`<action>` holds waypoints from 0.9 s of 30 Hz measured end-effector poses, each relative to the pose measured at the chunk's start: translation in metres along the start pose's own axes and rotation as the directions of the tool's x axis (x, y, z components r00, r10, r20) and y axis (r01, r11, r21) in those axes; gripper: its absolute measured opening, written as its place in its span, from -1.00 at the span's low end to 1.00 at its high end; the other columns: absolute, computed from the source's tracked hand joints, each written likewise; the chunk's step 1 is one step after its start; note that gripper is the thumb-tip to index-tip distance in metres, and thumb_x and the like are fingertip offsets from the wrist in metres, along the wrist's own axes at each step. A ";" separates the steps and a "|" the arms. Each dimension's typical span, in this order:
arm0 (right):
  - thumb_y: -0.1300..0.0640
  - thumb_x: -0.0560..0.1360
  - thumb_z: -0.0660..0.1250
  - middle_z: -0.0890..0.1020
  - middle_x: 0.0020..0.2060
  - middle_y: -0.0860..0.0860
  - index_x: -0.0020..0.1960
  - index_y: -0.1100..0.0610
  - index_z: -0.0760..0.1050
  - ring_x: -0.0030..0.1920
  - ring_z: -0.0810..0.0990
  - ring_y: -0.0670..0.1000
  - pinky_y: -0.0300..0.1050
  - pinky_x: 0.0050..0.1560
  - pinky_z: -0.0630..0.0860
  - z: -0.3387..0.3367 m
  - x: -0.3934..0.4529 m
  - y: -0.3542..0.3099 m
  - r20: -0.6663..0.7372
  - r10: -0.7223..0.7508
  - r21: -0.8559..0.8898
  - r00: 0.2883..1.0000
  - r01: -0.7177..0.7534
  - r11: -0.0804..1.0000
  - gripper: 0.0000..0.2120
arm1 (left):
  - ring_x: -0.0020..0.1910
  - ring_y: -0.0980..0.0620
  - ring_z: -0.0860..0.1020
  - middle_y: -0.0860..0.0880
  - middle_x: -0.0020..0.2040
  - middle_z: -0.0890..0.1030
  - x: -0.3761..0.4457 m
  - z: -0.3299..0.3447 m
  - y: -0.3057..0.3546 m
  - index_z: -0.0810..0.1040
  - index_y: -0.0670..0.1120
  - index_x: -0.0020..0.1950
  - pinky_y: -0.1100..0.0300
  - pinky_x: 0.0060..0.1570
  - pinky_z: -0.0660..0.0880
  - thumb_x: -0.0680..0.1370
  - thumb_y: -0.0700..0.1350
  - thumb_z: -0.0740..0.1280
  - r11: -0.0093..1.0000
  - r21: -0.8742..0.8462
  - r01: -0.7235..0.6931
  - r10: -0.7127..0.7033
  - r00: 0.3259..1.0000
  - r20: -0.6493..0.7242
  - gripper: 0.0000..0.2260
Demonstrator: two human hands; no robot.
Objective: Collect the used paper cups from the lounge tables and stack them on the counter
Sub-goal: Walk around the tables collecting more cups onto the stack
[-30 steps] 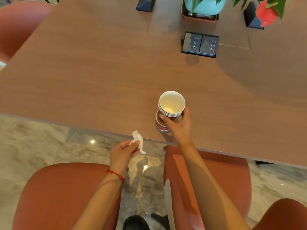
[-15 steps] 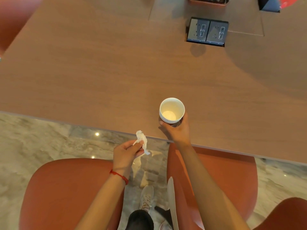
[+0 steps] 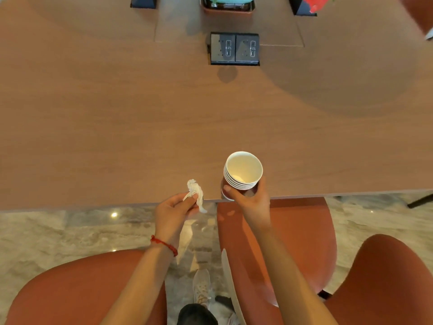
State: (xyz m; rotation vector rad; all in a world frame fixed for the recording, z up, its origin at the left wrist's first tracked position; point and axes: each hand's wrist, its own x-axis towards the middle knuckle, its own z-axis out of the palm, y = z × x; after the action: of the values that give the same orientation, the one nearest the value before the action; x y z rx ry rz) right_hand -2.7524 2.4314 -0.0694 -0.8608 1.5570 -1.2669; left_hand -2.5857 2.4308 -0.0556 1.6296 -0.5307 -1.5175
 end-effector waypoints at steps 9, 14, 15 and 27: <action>0.34 0.30 0.51 0.64 -0.10 -0.28 0.07 -0.13 0.42 -0.02 0.61 -0.24 -0.39 -0.11 0.51 -0.086 -0.054 -0.015 -0.174 -0.028 0.062 0.984 0.039 0.997 -0.47 | -0.42 0.14 0.62 0.01 -0.42 0.66 -0.040 0.066 -0.010 0.62 -0.17 -0.20 0.36 -0.39 0.54 0.43 -0.29 0.39 0.993 0.108 -0.041 0.012 0.965 0.262 -0.94; 0.32 0.31 0.52 0.63 -0.07 -0.28 0.11 -0.09 0.42 -0.01 0.60 -0.26 -0.43 -0.15 0.49 -0.146 -0.099 -0.018 -0.279 -0.070 0.084 0.958 0.097 0.992 -0.48 | -0.41 0.12 0.63 0.01 -0.41 0.67 -0.080 0.110 -0.032 0.64 -0.13 -0.24 0.27 -0.26 0.60 0.43 -0.28 0.40 0.972 0.206 -0.110 0.028 0.931 0.365 -0.92; 0.31 0.31 0.52 0.63 -0.06 -0.27 0.12 -0.09 0.43 -0.01 0.60 -0.26 -0.43 -0.14 0.49 -0.159 -0.110 -0.017 -0.305 -0.073 0.090 0.950 0.106 0.990 -0.48 | -0.40 0.11 0.63 0.01 -0.39 0.67 -0.091 0.118 -0.039 0.64 -0.13 -0.23 0.28 -0.27 0.60 0.43 -0.28 0.40 0.968 0.217 -0.130 0.037 0.921 0.388 -0.92; 0.21 0.25 0.56 0.65 0.00 -0.16 0.15 -0.06 0.45 0.01 0.61 -0.22 -0.39 -0.06 0.51 -0.345 -0.287 0.013 -0.656 -0.079 0.062 0.750 0.158 0.985 -0.45 | -0.27 0.02 0.63 -0.11 -0.21 0.65 -0.275 0.215 -0.157 0.64 -0.15 -0.21 0.34 -0.37 0.55 0.44 -0.29 0.39 0.903 0.331 -0.274 -0.017 0.747 0.664 -0.92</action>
State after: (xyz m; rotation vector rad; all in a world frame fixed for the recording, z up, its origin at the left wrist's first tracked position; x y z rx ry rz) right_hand -2.9824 2.8115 -0.0026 -0.4524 1.9575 -1.8688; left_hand -2.8767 2.6721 0.0029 1.2555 -1.4125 -1.9525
